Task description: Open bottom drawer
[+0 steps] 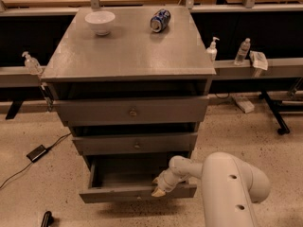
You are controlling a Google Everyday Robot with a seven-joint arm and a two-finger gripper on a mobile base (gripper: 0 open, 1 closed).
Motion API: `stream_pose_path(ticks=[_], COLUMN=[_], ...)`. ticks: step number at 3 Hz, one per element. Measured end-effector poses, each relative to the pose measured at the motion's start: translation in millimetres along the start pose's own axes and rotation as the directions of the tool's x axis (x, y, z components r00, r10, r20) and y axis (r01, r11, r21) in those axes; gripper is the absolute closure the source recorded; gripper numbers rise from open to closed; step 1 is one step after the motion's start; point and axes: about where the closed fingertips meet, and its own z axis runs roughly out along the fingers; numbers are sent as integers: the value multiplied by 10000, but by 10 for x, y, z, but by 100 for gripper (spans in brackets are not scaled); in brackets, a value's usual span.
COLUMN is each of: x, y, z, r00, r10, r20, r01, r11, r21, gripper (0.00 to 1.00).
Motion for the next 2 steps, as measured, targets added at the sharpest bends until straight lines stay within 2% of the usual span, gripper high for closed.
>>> stream_pose_path(ticks=[1, 2], x=[10, 11], y=[-2, -2], z=[-5, -6], r00=[10000, 10000], r10=[0, 0], r20=[0, 1], r01=[0, 0], r11=[10000, 10000], r21=[-2, -2], gripper=[60, 28])
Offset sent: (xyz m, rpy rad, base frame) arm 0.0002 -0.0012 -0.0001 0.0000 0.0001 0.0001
